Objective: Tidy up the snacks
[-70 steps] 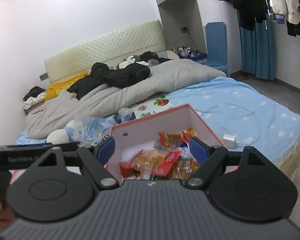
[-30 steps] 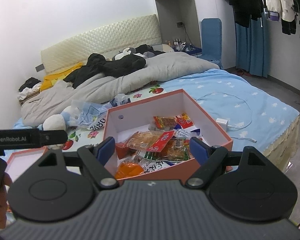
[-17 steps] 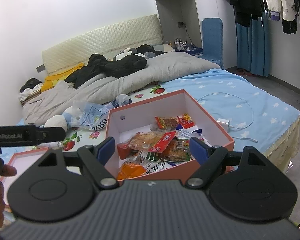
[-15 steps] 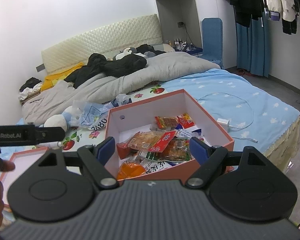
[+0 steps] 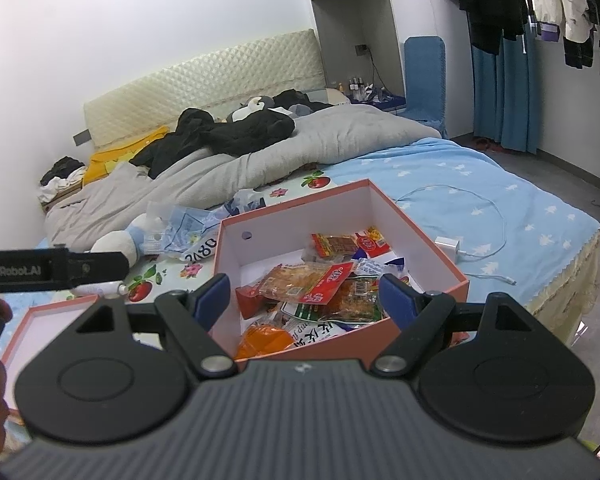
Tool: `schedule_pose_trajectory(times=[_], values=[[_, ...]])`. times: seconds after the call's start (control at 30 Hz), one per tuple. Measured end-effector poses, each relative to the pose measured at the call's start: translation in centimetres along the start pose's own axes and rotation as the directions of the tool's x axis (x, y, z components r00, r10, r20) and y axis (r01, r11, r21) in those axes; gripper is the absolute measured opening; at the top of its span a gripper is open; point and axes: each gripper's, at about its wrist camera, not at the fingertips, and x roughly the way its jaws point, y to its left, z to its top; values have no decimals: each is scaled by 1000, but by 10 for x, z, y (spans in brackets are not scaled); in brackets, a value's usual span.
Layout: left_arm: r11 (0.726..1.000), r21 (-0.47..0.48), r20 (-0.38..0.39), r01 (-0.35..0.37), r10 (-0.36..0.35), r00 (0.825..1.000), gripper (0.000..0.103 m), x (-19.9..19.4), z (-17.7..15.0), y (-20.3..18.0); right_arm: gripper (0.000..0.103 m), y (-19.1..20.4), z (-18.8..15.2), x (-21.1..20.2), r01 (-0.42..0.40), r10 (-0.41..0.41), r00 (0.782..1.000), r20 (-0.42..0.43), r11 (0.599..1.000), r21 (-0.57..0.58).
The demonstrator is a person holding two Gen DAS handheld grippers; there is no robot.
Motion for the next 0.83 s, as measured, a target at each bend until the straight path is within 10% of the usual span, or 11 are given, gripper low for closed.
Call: schedule_pose_trajectory(times=[0.83], values=[[1000, -6, -5, -3, 3, 1000, 103, -3, -2, 1, 83, 1, -1, 0, 7, -7, 1000, -8, 1000, 0]])
